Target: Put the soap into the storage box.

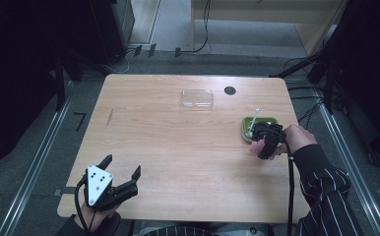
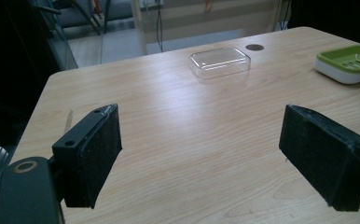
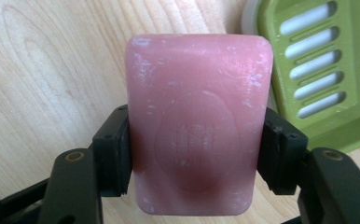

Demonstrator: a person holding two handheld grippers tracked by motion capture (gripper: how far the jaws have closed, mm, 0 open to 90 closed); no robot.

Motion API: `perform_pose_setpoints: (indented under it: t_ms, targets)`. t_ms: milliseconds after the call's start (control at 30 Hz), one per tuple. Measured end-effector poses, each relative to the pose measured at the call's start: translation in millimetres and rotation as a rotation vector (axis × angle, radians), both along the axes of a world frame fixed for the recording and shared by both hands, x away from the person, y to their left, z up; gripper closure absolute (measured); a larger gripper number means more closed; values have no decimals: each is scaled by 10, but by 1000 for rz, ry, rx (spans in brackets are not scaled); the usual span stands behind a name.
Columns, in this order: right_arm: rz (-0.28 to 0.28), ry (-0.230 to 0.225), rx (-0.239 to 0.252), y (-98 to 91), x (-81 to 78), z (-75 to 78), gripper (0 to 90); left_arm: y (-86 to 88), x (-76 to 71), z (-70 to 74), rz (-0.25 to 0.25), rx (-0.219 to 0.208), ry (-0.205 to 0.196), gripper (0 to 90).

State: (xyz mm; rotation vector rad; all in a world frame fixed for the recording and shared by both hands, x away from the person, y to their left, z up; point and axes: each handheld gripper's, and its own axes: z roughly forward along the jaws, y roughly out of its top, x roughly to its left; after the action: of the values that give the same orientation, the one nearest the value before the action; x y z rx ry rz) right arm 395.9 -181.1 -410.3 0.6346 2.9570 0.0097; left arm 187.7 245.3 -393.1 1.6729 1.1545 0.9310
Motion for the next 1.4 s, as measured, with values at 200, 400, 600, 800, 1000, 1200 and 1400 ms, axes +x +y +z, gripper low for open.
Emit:
perform_pose_setpoints:
  t_ms: [200,400,600,800,1000,1200,1400]
  targets:
    - [18,-12,3,-8,69,47,386,4,-1,1,-1,1,1,134]
    - [28,-21,12,-32,123,96,387,7,-2,1,0,1,1,134]
    - [48,-27,11,-54,161,115,387,7,-4,1,3,-1,0,134]
    - [54,-31,12,-84,223,124,386,8,-4,-1,7,-1,2,134]
    - [60,-42,20,-108,263,152,386,19,-11,0,7,-2,2,134]
    - [58,-39,23,-133,310,147,386,32,-26,-1,15,-7,-1,133]
    - [63,-34,20,-166,361,137,386,52,-45,0,23,-7,0,133]
